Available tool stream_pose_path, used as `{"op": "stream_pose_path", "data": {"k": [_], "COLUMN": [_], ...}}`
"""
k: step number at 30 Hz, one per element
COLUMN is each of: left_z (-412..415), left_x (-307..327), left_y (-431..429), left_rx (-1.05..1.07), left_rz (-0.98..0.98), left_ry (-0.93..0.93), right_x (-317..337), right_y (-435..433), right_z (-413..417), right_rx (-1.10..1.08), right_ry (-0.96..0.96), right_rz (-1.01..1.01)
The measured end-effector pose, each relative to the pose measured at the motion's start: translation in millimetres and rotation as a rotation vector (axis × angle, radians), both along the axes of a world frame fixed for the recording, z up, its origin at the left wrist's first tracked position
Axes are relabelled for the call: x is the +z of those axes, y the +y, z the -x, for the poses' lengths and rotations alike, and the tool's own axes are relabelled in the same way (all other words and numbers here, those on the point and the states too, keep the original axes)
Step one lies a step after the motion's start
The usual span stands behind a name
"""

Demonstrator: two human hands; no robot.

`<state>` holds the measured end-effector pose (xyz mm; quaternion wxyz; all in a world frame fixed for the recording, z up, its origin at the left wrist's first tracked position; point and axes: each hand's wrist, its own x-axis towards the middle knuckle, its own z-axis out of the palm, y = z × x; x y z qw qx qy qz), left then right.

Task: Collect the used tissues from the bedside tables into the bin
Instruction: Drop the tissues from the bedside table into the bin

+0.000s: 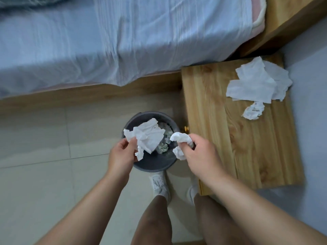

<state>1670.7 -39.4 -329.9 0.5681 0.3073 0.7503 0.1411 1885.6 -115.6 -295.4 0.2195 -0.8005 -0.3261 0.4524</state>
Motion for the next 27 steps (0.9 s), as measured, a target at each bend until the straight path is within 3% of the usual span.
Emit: {"op": "stream_pose_path", "data": {"k": [6,13,21,27], "left_z": [34,35,14,-54], "left_x": [-37,-57,-45,-15], "left_y": [-19,-11,0,15], "left_rx": [-0.066,-0.060,-0.079,-0.270], "left_rz": [0.031,0.179,0.160,-0.024], "left_ry": [0.100,0.019,0.000,-0.042], "right_x": [-34,-74,-50,-8], "right_y": [12,21,13,12], "right_z": [43,50,31,-19], "right_rx": [0.035,0.064,0.022,-0.087], "right_ry": [0.128,0.111,0.181,0.207], "right_rz": [0.221,0.382,0.285,0.167]}}
